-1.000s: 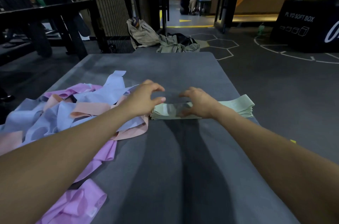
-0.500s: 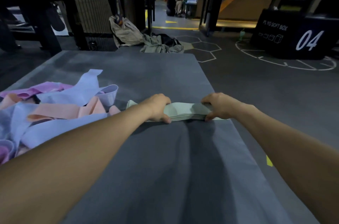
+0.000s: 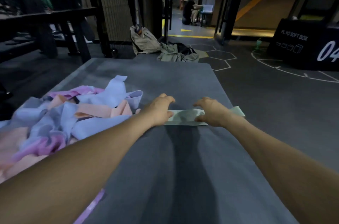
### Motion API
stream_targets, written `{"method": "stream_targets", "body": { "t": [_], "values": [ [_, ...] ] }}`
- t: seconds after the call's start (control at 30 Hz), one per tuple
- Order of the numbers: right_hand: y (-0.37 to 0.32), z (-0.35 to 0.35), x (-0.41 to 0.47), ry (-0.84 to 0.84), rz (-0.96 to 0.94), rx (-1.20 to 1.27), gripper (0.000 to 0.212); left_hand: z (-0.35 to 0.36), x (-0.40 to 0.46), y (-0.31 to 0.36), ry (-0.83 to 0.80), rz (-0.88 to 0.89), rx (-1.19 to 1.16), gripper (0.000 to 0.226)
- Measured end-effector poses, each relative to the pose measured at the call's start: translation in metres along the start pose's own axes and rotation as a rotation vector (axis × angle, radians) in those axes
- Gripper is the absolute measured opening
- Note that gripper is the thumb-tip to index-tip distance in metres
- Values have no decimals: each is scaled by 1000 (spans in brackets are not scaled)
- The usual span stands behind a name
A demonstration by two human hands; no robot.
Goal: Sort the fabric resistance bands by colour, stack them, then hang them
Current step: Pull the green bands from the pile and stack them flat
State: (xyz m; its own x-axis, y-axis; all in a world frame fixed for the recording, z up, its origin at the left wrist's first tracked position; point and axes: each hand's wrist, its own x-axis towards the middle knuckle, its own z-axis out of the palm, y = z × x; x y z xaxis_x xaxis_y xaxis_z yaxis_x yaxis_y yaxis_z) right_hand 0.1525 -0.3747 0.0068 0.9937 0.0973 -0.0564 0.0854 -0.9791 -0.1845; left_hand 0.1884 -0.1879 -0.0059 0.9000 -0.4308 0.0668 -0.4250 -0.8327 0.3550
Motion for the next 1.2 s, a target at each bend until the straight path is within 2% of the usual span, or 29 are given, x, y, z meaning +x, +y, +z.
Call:
{"method": "stream_targets", "body": {
  "t": [0.13, 0.33, 0.43, 0.57, 0.67, 0.83, 0.93, 1.03, 1.2],
  "values": [
    [-63, 3, 10, 42, -69, 107, 56, -38, -35, -38, 106, -26, 50, 43],
    [-155, 9, 29, 72, -199, 249, 41, -85, -88, -116, 150, -150, 45, 42],
    [-198, 11, 42, 66, -247, 242, 49, -107, -112, -161, 178, -237, 45, 41],
    [-251, 17, 61, 77, -293, 222, 47, -126, -135, -208, 245, -307, -8, 33],
    [-283, 23, 77, 76, -333, 204, 44, -130, -143, -234, 267, -351, -16, 39],
    [-310, 34, 108, 107, -383, 145, 35, -124, -130, -260, 263, -291, -23, 37],
    [-311, 42, 132, 111, -314, 118, 38, -119, -113, -268, 315, -264, -45, 25],
    [-303, 49, 151, 109, -250, 64, 37, -114, -92, -273, 315, -252, -28, 28],
    [-287, 67, 157, -42, -212, 80, 29, -98, -69, -285, 217, -310, 24, 25]
  ]
}}
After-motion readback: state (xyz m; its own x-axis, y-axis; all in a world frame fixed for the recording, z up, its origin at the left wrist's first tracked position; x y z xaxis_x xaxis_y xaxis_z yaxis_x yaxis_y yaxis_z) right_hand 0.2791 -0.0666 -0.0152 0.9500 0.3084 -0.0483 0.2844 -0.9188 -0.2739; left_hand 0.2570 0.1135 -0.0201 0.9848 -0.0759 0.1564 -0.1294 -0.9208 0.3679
